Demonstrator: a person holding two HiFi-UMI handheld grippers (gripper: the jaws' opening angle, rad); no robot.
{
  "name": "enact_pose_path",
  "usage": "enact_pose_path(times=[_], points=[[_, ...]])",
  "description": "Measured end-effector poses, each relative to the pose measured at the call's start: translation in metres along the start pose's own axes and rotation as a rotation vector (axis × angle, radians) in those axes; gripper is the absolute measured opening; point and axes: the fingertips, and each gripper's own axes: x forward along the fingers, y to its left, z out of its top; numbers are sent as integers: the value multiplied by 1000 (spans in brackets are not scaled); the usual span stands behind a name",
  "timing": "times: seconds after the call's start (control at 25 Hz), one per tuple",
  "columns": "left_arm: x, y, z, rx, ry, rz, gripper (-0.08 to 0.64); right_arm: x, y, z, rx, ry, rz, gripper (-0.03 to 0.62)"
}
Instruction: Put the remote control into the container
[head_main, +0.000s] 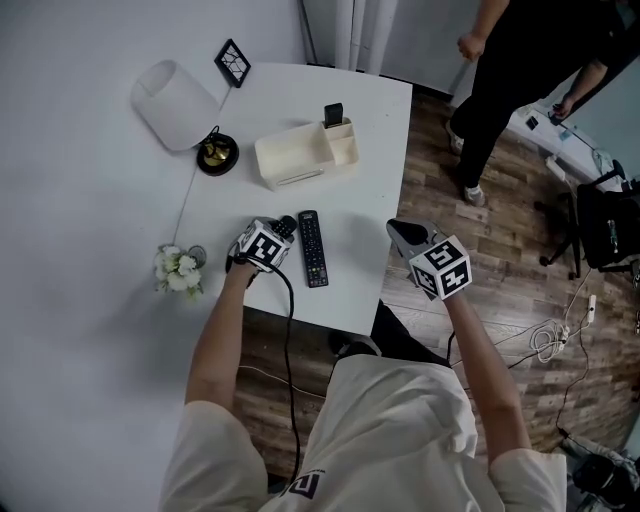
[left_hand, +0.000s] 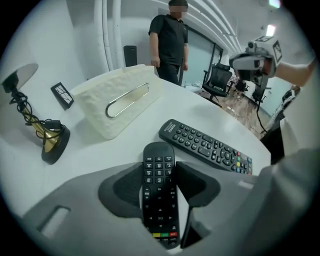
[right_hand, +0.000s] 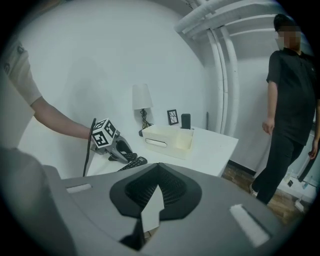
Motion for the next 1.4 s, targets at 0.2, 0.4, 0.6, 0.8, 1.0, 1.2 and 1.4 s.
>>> enact_pose_path(times=[0.2, 0.4, 0.6, 0.8, 1.0, 1.2, 1.4], points=[[-31, 8, 21, -25, -174, 98, 208, 3, 11, 21, -18, -42, 59, 3], [-78, -3, 64, -43, -356, 158, 207, 9, 19, 51, -26, -61, 137, 3], [-113, -17, 96, -126, -515, 226, 207, 7, 31, 88, -5, -101, 253, 56], [-135, -45, 143, -172, -655, 311, 207, 12, 30, 117, -1, -139, 324, 67], [-129, -62, 185, -222, -705, 347, 207, 18, 23, 122, -13, -110, 375, 72], [-115, -69, 217, -219, -711, 366, 207, 26, 4, 127, 2, -78, 413, 101], [-99, -68, 244, -224, -711, 387, 207, 38, -19, 133, 8, -38, 443, 152]])
